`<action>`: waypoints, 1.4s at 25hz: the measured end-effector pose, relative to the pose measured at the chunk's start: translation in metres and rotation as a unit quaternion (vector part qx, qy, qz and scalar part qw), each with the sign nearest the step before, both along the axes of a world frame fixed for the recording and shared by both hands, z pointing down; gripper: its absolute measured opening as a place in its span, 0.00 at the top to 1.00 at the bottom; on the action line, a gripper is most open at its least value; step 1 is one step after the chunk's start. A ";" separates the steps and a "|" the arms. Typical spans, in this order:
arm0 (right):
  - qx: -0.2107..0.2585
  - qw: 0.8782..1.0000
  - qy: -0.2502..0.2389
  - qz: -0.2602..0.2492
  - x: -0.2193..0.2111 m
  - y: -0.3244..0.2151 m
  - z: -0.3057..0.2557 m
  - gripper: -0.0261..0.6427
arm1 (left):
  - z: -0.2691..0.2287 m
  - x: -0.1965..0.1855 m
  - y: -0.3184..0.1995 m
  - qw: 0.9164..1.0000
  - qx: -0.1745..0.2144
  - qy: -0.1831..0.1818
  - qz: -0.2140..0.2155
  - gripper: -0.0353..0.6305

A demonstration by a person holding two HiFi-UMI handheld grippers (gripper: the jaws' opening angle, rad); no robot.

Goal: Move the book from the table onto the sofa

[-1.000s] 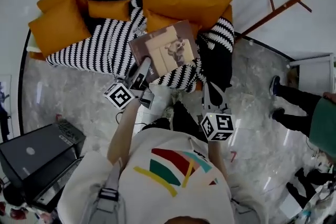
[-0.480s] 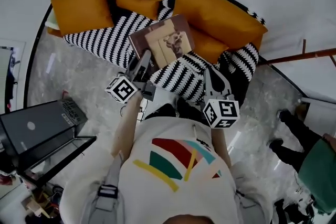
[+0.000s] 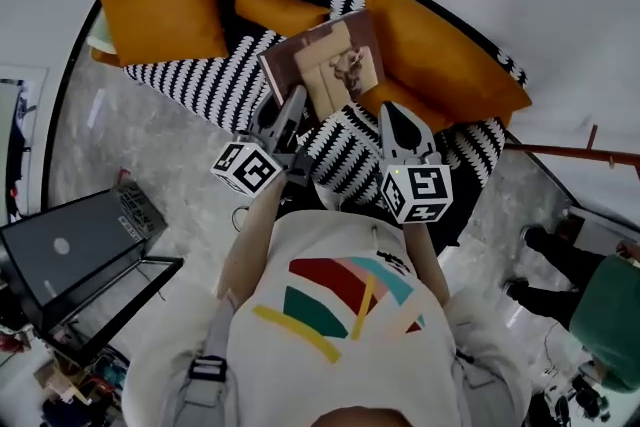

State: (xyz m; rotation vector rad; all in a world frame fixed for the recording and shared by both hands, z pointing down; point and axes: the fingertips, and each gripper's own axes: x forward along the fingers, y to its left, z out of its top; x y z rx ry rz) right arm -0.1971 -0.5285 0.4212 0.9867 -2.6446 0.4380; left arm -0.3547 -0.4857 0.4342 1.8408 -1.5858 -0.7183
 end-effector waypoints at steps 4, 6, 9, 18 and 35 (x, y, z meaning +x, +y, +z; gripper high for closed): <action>-0.004 1.000 0.007 0.019 -0.062 -0.028 -0.003 0.94 | 0.000 -0.043 -0.035 0.999 -0.010 -0.015 0.028 0.72; -0.008 0.999 0.004 0.034 -0.090 -0.035 -0.008 0.94 | 0.003 -0.067 -0.050 0.998 -0.020 -0.031 0.041 0.72; -0.010 0.999 0.010 0.050 -0.123 -0.041 -0.009 0.94 | 0.012 -0.103 -0.072 0.998 -0.031 -0.023 0.049 0.72; -0.060 0.990 0.055 0.114 -0.148 -0.069 0.039 0.94 | 0.083 -0.131 -0.142 0.988 -0.090 -0.032 0.122 0.72; -0.187 0.973 0.122 0.060 -0.147 -0.128 0.206 0.94 | 0.299 -0.116 -0.248 0.915 -0.258 -0.080 0.300 0.72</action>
